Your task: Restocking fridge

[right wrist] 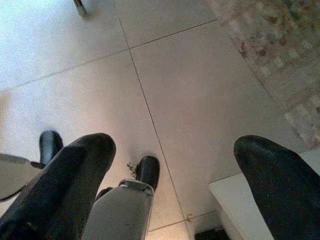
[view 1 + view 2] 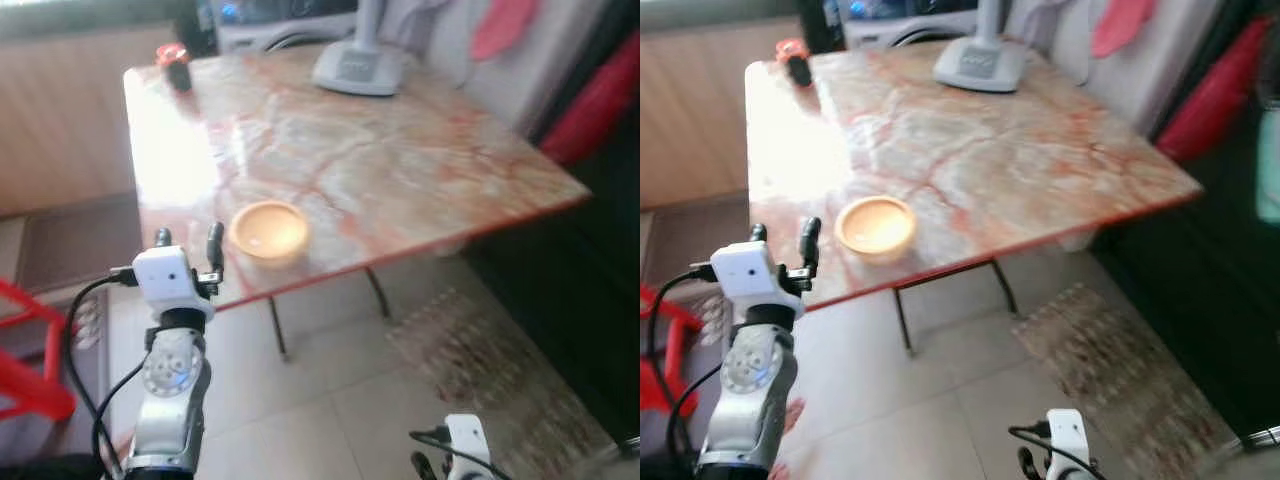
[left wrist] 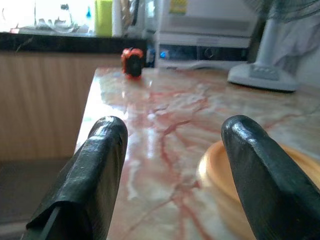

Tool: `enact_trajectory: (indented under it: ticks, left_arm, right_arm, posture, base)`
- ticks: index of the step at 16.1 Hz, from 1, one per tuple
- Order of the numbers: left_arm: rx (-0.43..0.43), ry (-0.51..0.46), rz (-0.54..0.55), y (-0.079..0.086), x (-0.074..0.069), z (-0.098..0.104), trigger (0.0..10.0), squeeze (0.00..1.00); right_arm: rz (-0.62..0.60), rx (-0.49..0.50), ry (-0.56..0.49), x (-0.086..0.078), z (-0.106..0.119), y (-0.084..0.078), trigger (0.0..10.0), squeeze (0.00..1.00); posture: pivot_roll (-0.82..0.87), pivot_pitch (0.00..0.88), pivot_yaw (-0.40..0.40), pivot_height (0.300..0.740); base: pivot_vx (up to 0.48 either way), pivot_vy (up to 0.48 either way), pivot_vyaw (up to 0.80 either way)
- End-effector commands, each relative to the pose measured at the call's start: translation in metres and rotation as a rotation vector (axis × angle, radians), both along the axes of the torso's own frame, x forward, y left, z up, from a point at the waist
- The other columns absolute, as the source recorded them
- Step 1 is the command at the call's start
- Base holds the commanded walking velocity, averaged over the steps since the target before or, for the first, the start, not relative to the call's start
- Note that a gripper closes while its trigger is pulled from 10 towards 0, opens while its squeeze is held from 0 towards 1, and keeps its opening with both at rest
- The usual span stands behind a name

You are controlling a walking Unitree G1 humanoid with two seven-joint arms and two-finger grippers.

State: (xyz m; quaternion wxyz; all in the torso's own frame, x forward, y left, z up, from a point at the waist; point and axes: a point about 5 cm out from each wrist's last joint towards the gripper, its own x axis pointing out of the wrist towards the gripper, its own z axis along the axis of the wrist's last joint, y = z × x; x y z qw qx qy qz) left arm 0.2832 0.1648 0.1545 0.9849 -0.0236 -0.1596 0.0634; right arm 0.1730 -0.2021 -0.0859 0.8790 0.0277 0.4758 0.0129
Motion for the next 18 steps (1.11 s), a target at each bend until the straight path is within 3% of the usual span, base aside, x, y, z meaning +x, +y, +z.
enact_trajectory:
  ticks: [1, 8, 11, 14, 16, 17, 18]
  left_arm:
    - [-0.013, 0.004, 0.01, 0.0053, -0.0015, 0.0008, 10.0, 0.0]
    - [0.009, 0.014, -0.025, -0.0009, -0.0008, 0.0025, 10.0, 0.0]
    - [0.005, 0.023, -0.052, -0.0029, -0.0022, 0.0014, 10.0, 0.0]
    - [-0.139, 0.064, -0.071, 0.0019, -0.0047, -0.0017, 10.0, 0.0]
    - [-0.188, 0.075, -0.096, 0.002, -0.0075, -0.0025, 10.0, 0.0]
    - [-0.184, 0.079, -0.099, 0.0016, -0.0083, -0.0034, 10.0, 0.43]
    - [-0.234, 0.09, -0.094, 0.0029, -0.0086, -0.0061, 10.0, 1.0]
  right_arm:
    - [-0.002, 0.005, -0.009, 0.003, 0.0012, 0.0013, 10.0, 0.0]
    - [-0.012, 0.015, -0.003, 0.0026, 0.0008, 0.0017, 10.0, 0.0]
    - [-0.011, 0.016, -0.002, 0.0026, 0.0008, 0.0017, 10.0, 0.0]
    - [-0.013, 0.013, -0.003, 0.0026, 0.0008, 0.0015, 10.0, 0.0]
    - [-0.008, 0.007, 0.003, 0.0026, 0.0007, 0.0014, 10.0, 0.0]
    - [-0.01, 0.01, 0.002, 0.0026, 0.0007, 0.0015, 10.0, 0.0]
    - [-0.013, 0.014, 0.001, 0.0027, 0.0007, 0.0018, 10.0, 0.0]
  posture:
    - [-0.1, 0.099, -0.04, 0.74]
    - [-0.1, 0.098, -0.04, 0.74]
    - [-0.1, 0.097, -0.04, 0.74]
    - [-0.1, 0.099, -0.039, 0.74]
    - [-0.09, 0.1, -0.038, 0.74]
    - [-0.09, 0.1, -0.038, 0.74]
    - [-0.09, 0.101, -0.039, 0.74]
  base:
    - [0.375, 0.0, 0.8]
    - [0.264, 0.0, 0.0]
    - [0.0, 0.0, 0.0]
    - [0.0, 0.0, 0.0]
    - [0.0, 0.0, 0.0]
    - [0.0, 0.0, 0.0]
    - [0.0, 0.0, 0.0]
